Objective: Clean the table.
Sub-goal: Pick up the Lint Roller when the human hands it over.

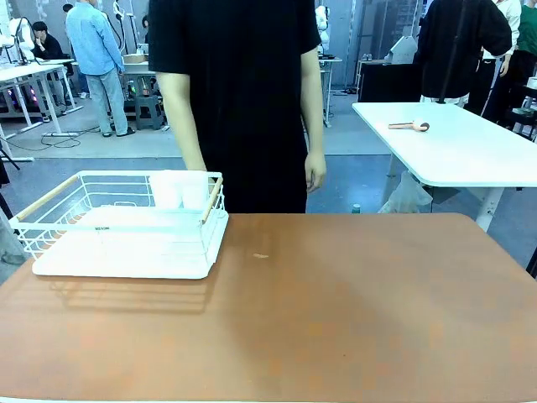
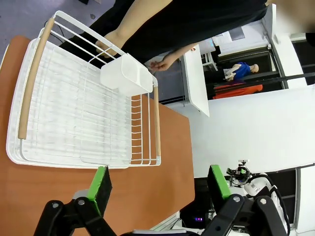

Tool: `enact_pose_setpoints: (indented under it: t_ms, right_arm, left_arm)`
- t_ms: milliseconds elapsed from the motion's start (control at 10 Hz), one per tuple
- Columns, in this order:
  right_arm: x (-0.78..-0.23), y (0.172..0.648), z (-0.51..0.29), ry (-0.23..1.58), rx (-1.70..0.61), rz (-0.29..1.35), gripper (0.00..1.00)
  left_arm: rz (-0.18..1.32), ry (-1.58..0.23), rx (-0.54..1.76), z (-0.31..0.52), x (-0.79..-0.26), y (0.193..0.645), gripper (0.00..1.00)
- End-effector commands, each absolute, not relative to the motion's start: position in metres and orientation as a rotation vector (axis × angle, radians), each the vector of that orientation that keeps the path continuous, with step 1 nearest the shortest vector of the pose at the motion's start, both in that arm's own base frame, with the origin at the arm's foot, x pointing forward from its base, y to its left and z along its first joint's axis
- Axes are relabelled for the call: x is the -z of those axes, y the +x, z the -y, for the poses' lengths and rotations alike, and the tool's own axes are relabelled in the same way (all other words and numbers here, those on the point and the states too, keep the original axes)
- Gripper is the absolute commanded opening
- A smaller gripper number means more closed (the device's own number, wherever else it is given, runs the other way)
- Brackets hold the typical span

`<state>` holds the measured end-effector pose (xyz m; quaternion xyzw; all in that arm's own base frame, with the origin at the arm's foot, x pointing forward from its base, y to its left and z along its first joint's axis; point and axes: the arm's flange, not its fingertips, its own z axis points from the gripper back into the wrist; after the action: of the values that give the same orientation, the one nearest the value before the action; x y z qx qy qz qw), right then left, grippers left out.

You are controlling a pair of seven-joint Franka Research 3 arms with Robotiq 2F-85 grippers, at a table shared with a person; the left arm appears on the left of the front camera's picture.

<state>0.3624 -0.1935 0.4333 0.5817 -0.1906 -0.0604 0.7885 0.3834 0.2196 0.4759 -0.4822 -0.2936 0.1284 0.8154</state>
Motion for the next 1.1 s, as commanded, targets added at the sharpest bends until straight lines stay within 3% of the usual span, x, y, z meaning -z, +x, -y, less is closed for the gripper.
enact_pose_setpoints:
  t_ms: [0,1000]
  right_arm:
    - [-0.4361,0.3623,0.1934,1.268,0.126,0.416,1.0]
    - [-0.4361,0.3623,0.1934,1.268,0.126,0.416,1.0]
  left_arm:
    - [0.634,-1.046,-0.269,-0.2206,-0.477,0.3823,1.0]
    - [0.634,-1.046,-0.269,-0.2206,-0.477,0.3823,1.0]
